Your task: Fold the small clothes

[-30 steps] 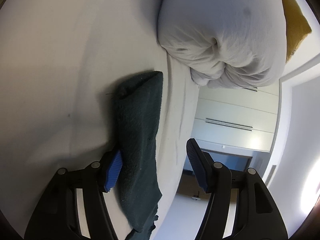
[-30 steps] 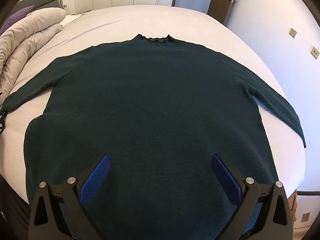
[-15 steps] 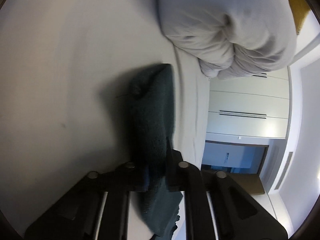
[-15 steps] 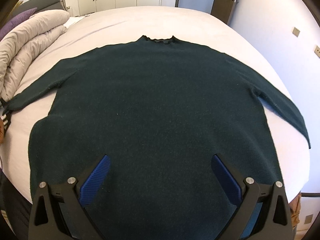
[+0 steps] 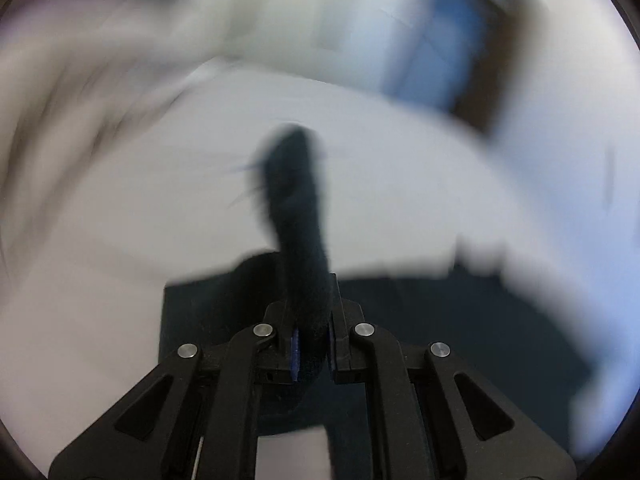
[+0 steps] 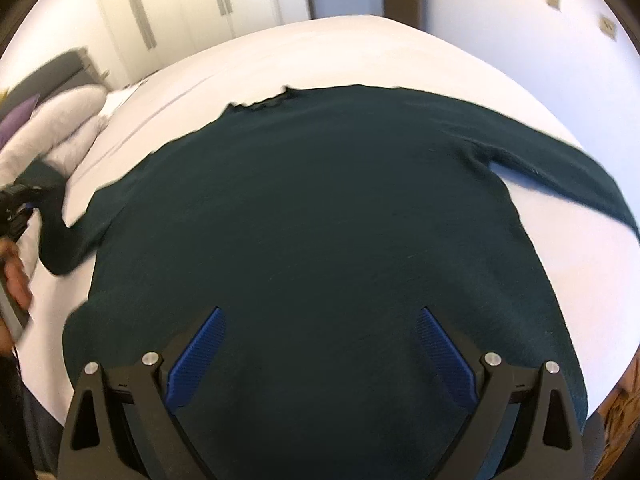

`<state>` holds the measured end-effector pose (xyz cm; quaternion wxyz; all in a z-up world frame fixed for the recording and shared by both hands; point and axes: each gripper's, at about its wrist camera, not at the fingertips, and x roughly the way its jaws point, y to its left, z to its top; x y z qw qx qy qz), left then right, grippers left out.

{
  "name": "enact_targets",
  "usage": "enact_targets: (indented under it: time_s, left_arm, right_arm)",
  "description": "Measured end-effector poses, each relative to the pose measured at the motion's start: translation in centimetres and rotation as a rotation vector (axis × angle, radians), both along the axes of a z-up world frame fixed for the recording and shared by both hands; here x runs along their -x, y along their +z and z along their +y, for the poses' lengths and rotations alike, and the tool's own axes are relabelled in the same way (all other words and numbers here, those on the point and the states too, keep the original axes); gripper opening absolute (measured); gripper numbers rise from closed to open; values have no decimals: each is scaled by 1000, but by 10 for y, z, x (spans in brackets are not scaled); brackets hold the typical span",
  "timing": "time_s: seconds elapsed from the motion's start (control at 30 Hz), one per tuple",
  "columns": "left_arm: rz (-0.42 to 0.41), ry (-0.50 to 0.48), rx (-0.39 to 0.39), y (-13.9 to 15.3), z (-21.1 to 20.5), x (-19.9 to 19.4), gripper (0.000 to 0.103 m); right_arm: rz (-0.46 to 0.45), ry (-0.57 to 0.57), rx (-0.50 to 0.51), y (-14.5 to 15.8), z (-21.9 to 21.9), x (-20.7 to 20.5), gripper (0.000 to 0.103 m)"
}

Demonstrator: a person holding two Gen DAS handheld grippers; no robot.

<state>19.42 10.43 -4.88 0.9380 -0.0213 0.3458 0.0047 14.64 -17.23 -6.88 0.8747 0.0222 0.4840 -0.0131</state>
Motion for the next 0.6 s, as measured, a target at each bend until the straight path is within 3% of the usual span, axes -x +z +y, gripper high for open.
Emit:
enact_targets:
  time_s: [0.1,0.17,0.27,0.37,0.5,0.6]
  left_arm:
    - [19,-190,-397,-46,-101,20,8]
    - [33,-234,-497,-74,-125,32,8]
    - [30,-238,-563,-95,-131,47,8]
    - [-14,-192,-581,-93,-128,52,8]
    - [-56,-190,-610,-98,-128,55,8]
    - [-79,-192,-640,-96,-143,67,8]
  right_arm:
    - [13,-22,-89,0,-19,-14,99]
    - [28,-28,-180,-1,-31,-29,99]
    - [57,-11,-349,-5,-38,-60,98]
    - [115,43,-512,-12,-26,-93,88]
    - [252,193,-717,-34,30,-148,81]
    - [339,253,-771,-54,69,-174,77]
